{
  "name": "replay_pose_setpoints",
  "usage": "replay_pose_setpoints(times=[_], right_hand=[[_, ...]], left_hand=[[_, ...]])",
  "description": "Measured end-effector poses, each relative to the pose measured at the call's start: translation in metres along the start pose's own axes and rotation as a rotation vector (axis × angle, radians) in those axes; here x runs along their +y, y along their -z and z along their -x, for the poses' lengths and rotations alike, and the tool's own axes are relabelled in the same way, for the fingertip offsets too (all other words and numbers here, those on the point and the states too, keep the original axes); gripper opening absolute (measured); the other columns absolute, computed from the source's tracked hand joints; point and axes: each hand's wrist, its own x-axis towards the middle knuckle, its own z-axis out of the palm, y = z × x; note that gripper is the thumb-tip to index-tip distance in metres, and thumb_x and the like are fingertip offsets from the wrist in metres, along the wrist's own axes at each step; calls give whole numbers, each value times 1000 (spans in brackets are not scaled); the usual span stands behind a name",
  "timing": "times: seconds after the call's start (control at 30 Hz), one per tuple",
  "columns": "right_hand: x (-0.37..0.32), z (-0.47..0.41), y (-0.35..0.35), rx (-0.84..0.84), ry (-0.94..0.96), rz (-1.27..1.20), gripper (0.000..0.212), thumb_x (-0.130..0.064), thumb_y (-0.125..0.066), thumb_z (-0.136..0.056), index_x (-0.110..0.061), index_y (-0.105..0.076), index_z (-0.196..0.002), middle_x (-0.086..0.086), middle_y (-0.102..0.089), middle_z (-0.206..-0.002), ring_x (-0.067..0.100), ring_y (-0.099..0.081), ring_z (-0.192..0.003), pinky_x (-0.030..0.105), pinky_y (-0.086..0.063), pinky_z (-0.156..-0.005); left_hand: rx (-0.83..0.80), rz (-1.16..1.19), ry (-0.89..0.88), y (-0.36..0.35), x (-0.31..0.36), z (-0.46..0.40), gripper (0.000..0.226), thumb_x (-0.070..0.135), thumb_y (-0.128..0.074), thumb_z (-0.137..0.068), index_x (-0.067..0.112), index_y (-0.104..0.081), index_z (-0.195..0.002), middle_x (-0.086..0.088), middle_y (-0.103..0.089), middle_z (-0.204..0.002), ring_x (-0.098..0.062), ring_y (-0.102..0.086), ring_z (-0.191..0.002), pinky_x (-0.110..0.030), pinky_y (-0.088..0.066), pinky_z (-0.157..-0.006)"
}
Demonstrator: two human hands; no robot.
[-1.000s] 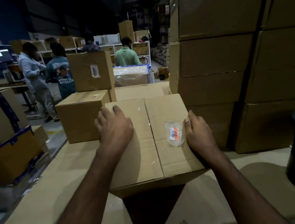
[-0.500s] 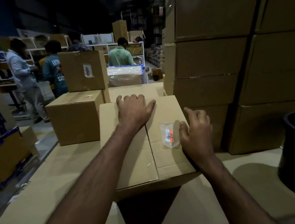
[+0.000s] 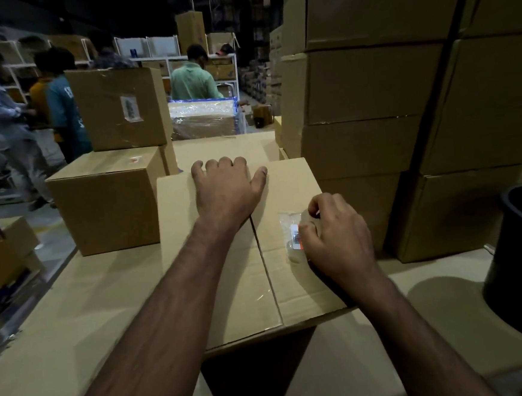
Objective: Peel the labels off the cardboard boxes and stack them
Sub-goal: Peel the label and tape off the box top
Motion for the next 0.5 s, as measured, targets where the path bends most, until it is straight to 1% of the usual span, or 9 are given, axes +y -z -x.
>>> replay_pose_setpoints(times=[0.07,0.17,0.23,0.33,0.4,0.5], right_hand=[[1,1,0,-1,22,-1,9,-28,-50,-87,-21,-51,-93,-4,-48,-92,15,-46,-81,35,-38,-72],[5,2,-1,10,24,-71,16,-34,-40,-81,-22,-50,-84,-5,-48,-87,16,-48,-79,41,-44,-70],[7,3,-1,29,12,-123,22,-36,-37,-79,-22,-51,-88,-6,-50,-89,16,-49,-81,45,-46,-71],[8,3,-2,19,7,-128,33,-34,-39,-82,-21,-53,-108,-6,-53,-101,15,-53,-90,46,-48,-76],[7,2,-2,4,16,-98,34,-33,-40,-82,-21,-54,-110,-4,-54,-102,16,-53,-91,47,-49,-78],[7,1,-1,-5,21,-90,30,-32,-41,-83,-22,-55,-107,-4,-53,-98,16,-52,-88,46,-48,-77]], left_hand=[[-3,-3,2,0,1,0,60,58,-26,-100,16,-59,-128,-12,-64,-125,-31,-54,-119,-49,-25,-110],[-1,-11,0,-1,1,0,60,57,-26,-100,16,-59,-128,-12,-64,-125,-31,-54,-120,-49,-26,-110],[3,-10,3,-1,1,0,60,58,-25,-100,16,-59,-128,-12,-64,-125,-31,-55,-119,-49,-27,-110],[9,-26,5,0,1,1,62,58,-24,-100,16,-59,-129,-11,-64,-125,-30,-55,-118,-49,-29,-108],[4,-28,3,0,2,2,62,58,-24,-100,16,-59,-129,-11,-64,-126,-30,-55,-119,-49,-30,-108],[0,-32,7,1,2,1,62,58,-24,-100,16,-59,-129,-11,-64,-125,-30,-55,-118,-49,-30,-108]])
